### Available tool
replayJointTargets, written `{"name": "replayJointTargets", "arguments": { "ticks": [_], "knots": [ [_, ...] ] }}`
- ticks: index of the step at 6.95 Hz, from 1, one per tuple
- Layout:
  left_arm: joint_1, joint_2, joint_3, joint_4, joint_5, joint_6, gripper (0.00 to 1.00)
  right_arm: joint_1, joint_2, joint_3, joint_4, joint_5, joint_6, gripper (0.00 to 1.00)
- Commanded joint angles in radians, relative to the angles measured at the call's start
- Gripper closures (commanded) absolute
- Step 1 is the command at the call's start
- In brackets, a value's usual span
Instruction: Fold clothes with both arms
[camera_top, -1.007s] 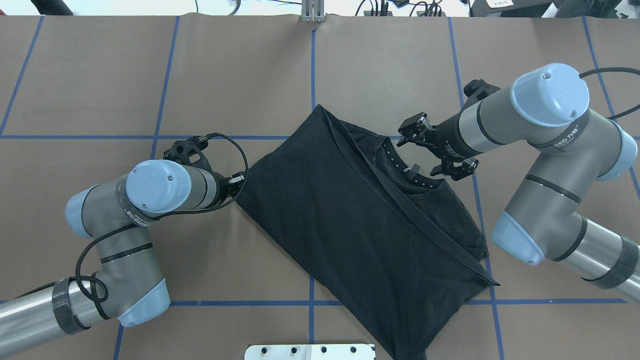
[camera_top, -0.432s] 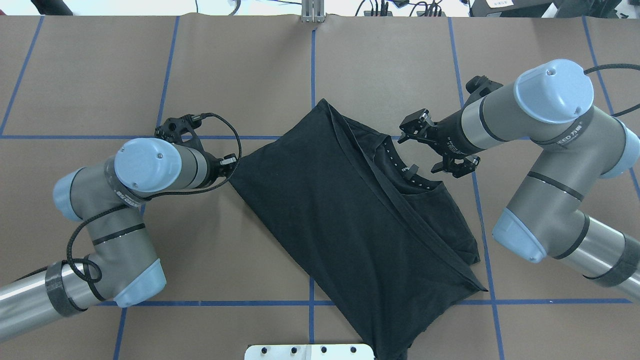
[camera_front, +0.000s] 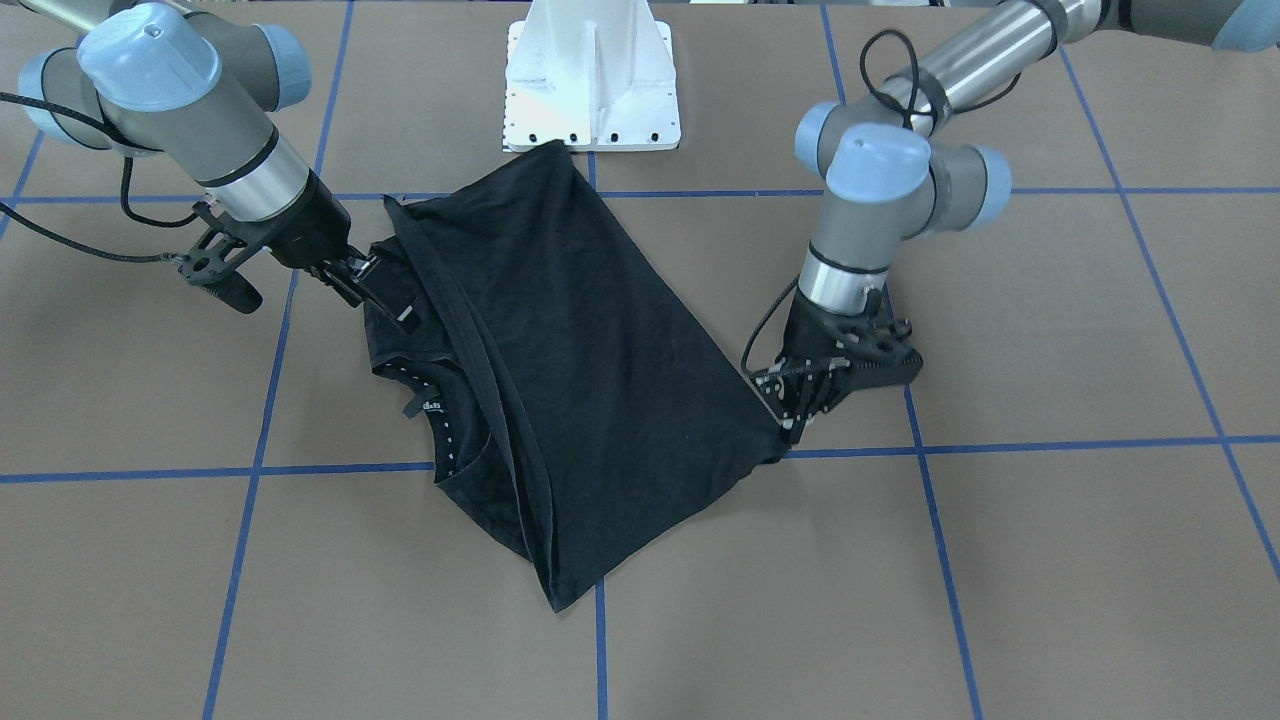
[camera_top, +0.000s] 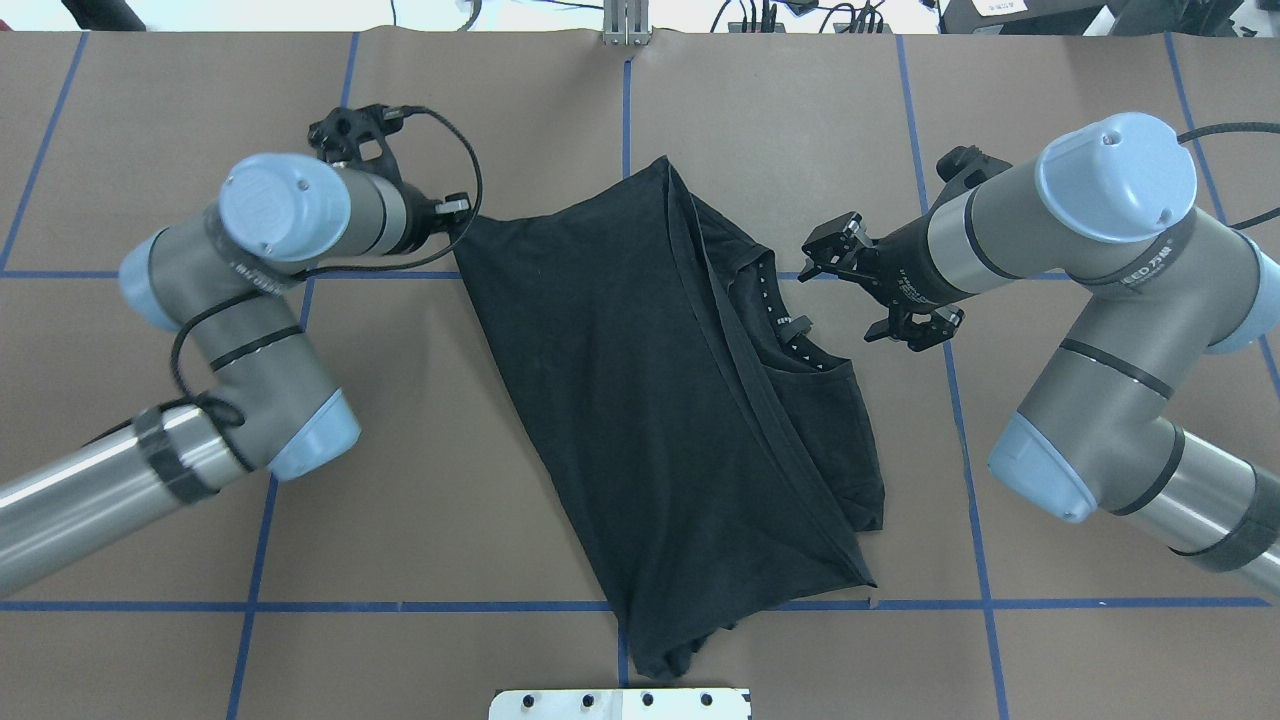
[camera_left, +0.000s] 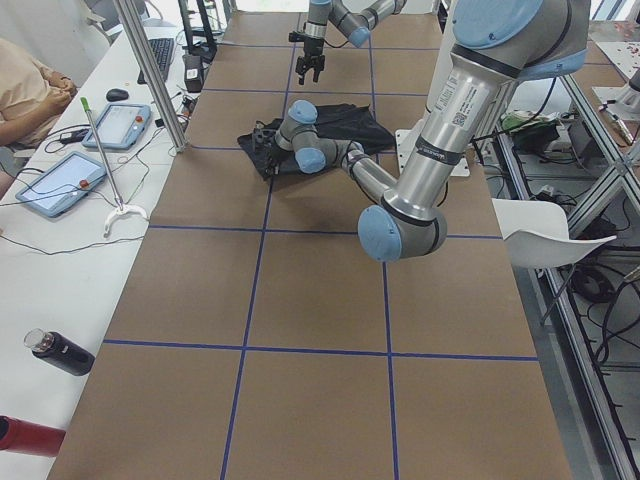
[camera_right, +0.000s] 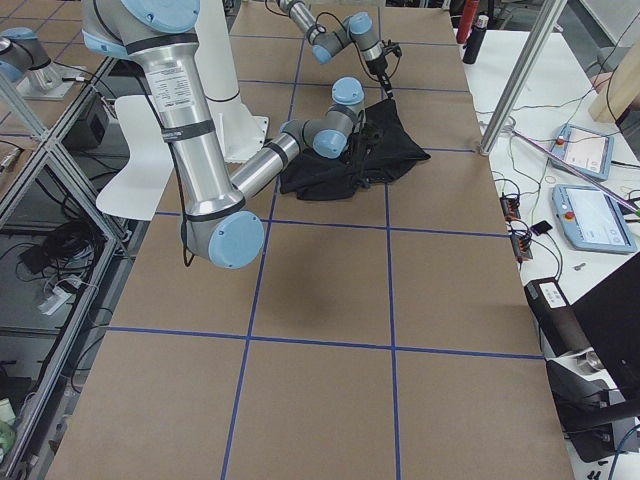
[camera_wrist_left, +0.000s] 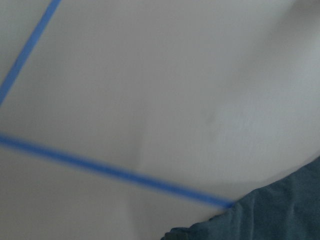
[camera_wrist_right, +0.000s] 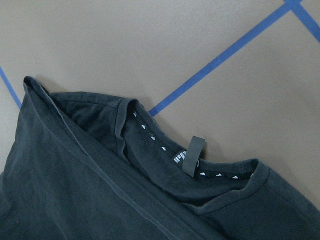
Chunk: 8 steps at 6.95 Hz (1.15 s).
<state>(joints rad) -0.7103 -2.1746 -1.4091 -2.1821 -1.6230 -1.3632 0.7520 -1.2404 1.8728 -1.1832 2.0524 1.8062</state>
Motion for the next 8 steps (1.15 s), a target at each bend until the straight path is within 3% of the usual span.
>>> {"name": "replayJointTargets", "arguments": {
  "ticks": [1, 3, 4, 5, 6, 7, 8],
  "knots": [
    [-0.031, -0.231, 0.455, -0.32, 0.093, 0.085, 1.0, 0.009, -0.002, 0.005, -0.001, 0.0, 0.001, 0.0],
    [-0.075, -0.365, 0.648, -0.384, 0.12, 0.154, 1.0, 0.012, -0.002, 0.0, 0.0, -0.006, 0.001, 0.0],
    [-0.078, -0.366, 0.648, -0.387, 0.12, 0.154, 1.0, 0.01, -0.001, 0.0, 0.0, -0.014, 0.001, 0.0],
    [-0.09, -0.363, 0.639, -0.386, 0.118, 0.151, 0.01, -0.002, 0.012, -0.01, -0.001, -0.053, -0.001, 0.0],
    [-0.097, -0.355, 0.631, -0.38, 0.12, 0.132, 0.0, -0.043, 0.041, -0.011, -0.003, -0.137, 0.002, 0.0],
    [-0.118, -0.273, 0.513, -0.34, 0.106, 0.136, 0.0, -0.086, 0.085, -0.004, -0.091, -0.203, 0.002, 0.0],
    [-0.144, -0.172, 0.363, -0.296, 0.019, 0.142, 0.0, -0.153, 0.14, 0.003, -0.205, -0.215, -0.001, 0.0]
  ]
}}
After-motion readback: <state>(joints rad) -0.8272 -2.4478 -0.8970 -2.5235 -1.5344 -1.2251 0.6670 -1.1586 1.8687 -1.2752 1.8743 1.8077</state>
